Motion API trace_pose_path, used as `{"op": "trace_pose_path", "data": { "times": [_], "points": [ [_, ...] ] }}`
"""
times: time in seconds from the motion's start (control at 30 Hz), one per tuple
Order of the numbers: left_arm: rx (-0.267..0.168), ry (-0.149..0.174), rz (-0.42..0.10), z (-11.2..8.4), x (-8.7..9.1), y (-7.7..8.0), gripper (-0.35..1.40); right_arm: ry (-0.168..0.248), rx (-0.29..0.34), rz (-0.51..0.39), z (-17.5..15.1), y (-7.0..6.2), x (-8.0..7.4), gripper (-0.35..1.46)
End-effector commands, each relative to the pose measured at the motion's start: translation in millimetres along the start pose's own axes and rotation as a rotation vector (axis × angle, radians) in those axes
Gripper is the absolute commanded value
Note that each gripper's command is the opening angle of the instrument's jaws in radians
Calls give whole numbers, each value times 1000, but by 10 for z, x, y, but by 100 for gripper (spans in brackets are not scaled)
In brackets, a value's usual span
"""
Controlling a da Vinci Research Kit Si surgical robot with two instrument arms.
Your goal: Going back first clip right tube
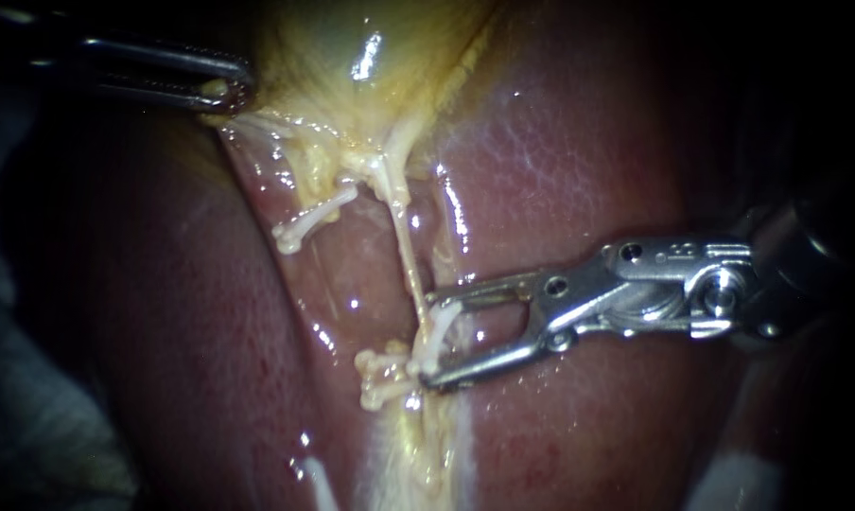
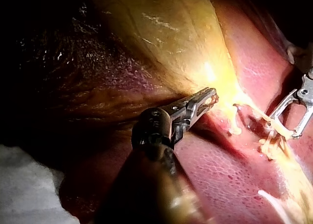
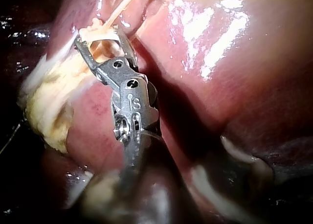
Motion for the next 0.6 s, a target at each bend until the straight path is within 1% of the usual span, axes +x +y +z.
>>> {"op": "trace_pose_path", "data": {
  "times": [0.03,0.13,0.23,0.33,0.4,0.43,0.5,0.53,0.6],
  "points": [
    [0,0,0,0,0,0,-35,2,0,-8,-1,3,-2,50],
    [0,0,0,0,0,0,-35,2,-1,-7,-2,5,-3,50],
    [0,0,0,1,0,-1,-35,2,-6,-8,6,9,-3,50],
    [0,0,1,1,0,-1,-35,4,-17,-3,25,17,-3,50],
    [1,0,1,2,0,-1,-35,5,-24,18,40,21,-5,50],
    [1,0,1,2,0,-1,-35,2,-17,34,50,22,-6,50],
    [1,0,1,2,0,-1,-35,15,9,59,62,23,-9,50],
    [1,0,1,1,0,-1,-35,31,26,74,67,23,-11,50],
    [1,0,1,1,-1,-1,-35,65,37,89,72,21,-11,50]
  ]
}}
